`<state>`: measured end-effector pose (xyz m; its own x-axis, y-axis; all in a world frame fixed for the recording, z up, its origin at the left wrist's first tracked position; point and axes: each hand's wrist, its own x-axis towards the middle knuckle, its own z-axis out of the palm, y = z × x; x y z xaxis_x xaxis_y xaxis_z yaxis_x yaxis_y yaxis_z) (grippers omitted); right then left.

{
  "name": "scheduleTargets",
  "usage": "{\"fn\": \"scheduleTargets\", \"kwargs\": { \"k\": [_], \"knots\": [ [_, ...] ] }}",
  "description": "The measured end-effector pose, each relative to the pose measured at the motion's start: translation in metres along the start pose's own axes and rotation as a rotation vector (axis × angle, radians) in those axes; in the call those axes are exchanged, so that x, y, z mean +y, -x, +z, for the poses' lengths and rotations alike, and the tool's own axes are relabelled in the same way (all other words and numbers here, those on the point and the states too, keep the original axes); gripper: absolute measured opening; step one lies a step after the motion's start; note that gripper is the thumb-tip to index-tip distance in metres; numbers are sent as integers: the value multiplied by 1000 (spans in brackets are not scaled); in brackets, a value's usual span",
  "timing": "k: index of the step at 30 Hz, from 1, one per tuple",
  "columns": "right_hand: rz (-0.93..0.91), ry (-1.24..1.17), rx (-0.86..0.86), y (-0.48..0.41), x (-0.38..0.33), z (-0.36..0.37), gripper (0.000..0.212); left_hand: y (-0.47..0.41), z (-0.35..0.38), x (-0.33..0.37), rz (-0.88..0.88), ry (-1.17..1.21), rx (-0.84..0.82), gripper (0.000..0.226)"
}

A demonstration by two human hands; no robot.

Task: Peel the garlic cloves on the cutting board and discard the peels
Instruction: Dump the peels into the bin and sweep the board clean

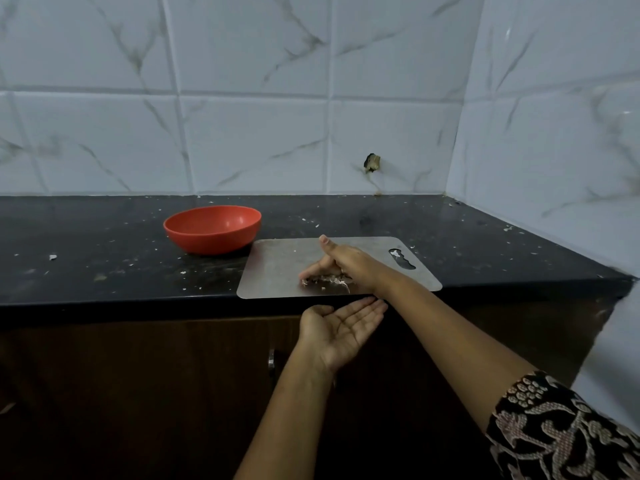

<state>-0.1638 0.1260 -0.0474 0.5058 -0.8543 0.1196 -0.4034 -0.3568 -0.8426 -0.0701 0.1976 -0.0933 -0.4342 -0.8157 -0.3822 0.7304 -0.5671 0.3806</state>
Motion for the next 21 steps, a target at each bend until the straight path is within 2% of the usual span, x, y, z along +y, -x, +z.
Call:
{"fn": "scheduleTargets", "kwargs": {
  "k": [9,15,18,21],
  "knots": [
    [-11,-116,-22,21,-5,1,72,-2,7,6,-24,103,-56,59],
    [-108,-49,89,36,-3,9,71,-2,8,6,-6,104,-100,54],
    [-134,-85,149,41,0,12,72,2,10,5,12,159,-153,47],
    [-148,-147,198,40,2,12,73,2,11,5,-3,190,-176,51]
  ]
}}
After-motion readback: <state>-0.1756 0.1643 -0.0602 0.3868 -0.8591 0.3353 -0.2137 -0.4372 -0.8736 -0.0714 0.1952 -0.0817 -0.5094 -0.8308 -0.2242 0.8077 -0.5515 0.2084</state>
